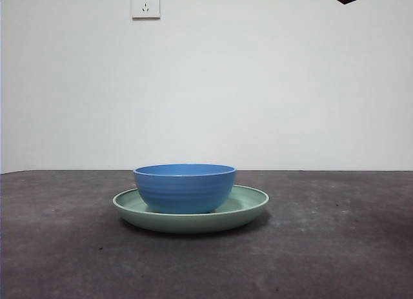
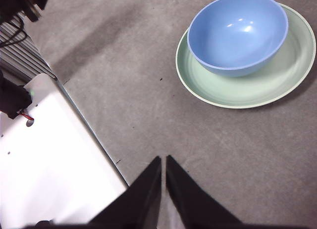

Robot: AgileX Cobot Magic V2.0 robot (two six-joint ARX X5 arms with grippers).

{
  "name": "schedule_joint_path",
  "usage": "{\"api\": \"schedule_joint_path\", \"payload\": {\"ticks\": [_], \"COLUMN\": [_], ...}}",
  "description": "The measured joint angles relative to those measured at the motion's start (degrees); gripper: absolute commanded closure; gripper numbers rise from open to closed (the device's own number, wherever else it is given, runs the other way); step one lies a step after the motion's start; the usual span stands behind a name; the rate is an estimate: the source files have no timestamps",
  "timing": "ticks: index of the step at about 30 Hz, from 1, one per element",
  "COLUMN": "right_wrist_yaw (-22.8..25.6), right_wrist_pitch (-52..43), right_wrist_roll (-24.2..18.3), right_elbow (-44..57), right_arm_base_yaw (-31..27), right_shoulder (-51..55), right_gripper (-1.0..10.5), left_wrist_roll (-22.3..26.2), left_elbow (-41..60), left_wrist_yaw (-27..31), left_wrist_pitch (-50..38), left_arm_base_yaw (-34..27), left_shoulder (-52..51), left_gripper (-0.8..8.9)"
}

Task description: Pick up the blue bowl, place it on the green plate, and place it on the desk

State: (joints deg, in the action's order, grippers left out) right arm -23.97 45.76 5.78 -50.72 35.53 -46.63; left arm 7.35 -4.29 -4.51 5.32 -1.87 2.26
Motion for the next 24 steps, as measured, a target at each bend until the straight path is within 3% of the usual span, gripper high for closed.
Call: {"api": "schedule_joint_path", "payload": {"ticks": [24], "right_wrist_yaw": [0.0], "right_wrist_pitch": [-0.13], "right_wrist_roll": [0.0], "right_elbow": [0.0], "right_arm_base_yaw": [0.0], "right_shoulder": [0.0], "right_gripper": [9.4], "left_wrist_roll": [-4.35], "left_elbow": [2.43], "left_wrist_yaw": [0.09], "left_wrist_pitch": [4.85], "left_arm_base_yaw": [0.0], "left_shoulder": [-1.97], "left_gripper": [8.04]}}
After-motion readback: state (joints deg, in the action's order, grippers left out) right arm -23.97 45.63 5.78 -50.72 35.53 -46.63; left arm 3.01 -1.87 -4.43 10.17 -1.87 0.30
